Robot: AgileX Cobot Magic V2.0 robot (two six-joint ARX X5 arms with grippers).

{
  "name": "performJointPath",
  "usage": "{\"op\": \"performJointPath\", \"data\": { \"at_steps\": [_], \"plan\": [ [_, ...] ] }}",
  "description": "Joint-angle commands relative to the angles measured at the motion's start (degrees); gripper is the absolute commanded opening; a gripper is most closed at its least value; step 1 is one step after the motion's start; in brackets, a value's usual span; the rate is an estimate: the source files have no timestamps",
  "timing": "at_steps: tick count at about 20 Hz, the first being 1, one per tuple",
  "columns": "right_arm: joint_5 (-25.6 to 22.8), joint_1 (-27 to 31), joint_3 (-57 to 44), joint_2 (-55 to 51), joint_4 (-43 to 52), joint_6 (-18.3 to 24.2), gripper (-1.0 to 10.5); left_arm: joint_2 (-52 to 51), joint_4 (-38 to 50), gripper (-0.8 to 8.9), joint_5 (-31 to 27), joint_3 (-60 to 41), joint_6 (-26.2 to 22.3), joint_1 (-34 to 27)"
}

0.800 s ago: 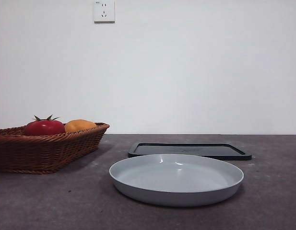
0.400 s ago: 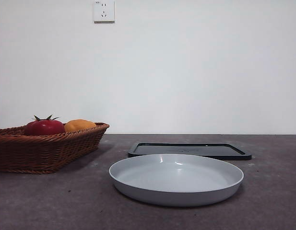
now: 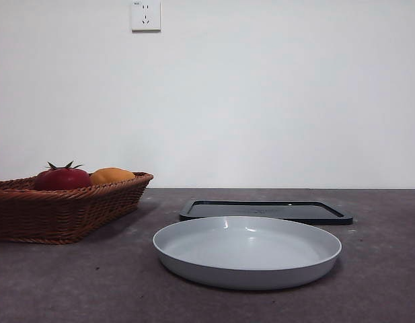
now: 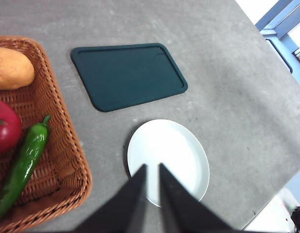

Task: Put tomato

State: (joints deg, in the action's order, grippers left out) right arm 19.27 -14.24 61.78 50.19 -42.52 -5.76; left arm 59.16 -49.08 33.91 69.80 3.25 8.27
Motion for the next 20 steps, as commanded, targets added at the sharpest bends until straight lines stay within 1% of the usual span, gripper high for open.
{"op": "performJointPath", "data": {
  "at_steps": [1, 2, 3, 4, 5, 12, 13, 16, 20],
  "plan": [
    [-1.46, -0.31, 1.25, 0.28, 0.28, 0.63, 1.6, 1.25, 0.59, 2.84, 0.39, 1.33, -1.31, 0.11],
    [-2.19, -0.31, 1.25, 0.28, 0.28, 0.61, 3.6, 1.51, 0.59, 4.56, 0.39, 1.33, -1.29, 0.11],
    [-3.21, -0.31, 1.25, 0.28, 0.28, 0.42, 5.3, 1.53, 0.59, 6.05, 0.39, 1.33, -1.29, 0.11],
    [-4.26, -0.26, 1.25, 0.28, 0.35, 0.44, 6.7, 1.55, 0.63, 7.21, 0.39, 1.33, -1.29, 0.11],
    [-4.79, -0.26, 1.25, 0.28, 0.46, 0.44, 7.0, 1.55, 0.66, 7.51, 0.39, 1.33, -1.31, 0.11],
    [-4.72, -0.26, 1.25, 0.26, 0.46, 0.46, 7.0, 1.55, 0.61, 7.5, 0.33, 1.33, -1.29, 0.11],
    [-4.72, -0.26, 1.25, 0.26, 0.46, 0.46, 7.0, 1.6, 0.63, 7.48, -0.79, 1.33, -1.2, 0.11],
    [-4.72, -0.26, 1.25, 0.26, 0.48, 0.46, 7.0, 3.21, 0.39, 7.48, -9.9, 1.33, 0.59, 0.11],
    [-4.7, -0.26, 1.25, 0.26, 0.48, 0.44, 7.0, 9.44, -0.26, 7.48, -16.81, 1.4, 0.74, 0.04]
  ]
}}
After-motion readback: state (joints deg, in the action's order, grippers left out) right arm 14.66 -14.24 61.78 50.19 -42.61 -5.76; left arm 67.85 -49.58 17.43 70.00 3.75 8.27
